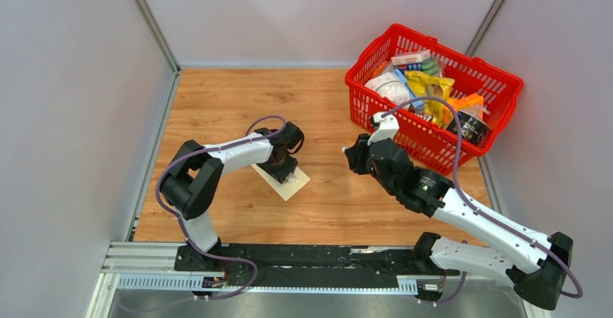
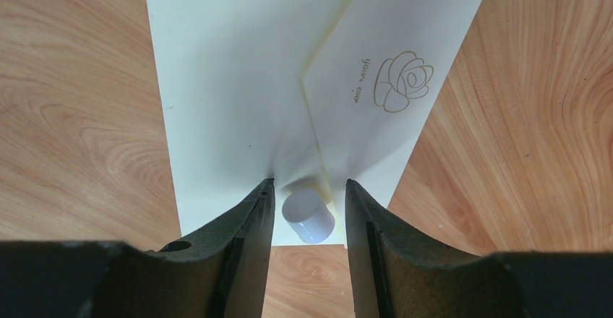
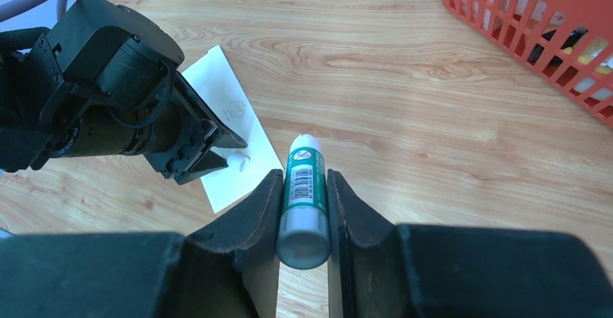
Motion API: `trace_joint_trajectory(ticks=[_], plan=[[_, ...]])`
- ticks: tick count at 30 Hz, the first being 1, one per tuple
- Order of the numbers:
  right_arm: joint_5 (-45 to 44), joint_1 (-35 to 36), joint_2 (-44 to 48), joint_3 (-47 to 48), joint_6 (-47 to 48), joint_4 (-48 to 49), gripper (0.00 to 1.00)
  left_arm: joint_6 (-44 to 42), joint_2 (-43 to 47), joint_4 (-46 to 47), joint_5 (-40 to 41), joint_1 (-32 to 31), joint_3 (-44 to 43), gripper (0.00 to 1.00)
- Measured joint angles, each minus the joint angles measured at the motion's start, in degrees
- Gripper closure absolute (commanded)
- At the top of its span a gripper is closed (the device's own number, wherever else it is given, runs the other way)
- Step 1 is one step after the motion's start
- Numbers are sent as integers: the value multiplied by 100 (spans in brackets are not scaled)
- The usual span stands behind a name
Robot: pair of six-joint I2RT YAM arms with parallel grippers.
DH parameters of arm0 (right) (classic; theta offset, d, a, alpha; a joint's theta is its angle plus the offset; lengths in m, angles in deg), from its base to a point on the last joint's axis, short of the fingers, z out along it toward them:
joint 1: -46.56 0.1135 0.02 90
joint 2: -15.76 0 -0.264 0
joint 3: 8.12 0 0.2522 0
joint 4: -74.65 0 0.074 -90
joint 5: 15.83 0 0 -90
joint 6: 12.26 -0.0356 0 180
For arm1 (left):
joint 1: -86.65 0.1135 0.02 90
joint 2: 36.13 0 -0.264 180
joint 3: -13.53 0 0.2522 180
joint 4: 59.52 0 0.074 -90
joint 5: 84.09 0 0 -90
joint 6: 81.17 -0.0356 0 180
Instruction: Place the letter into the envelope and seal it
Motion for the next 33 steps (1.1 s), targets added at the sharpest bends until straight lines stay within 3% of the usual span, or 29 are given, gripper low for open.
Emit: trace_joint_trajectory(ticks=[17, 33], plan=[[107, 0, -4, 0, -9, 0, 100, 313, -72, -304, -264, -33, -518, 50], [155, 0, 109, 0, -83, -11, 100, 426, -179, -391, -260, -46, -444, 50]])
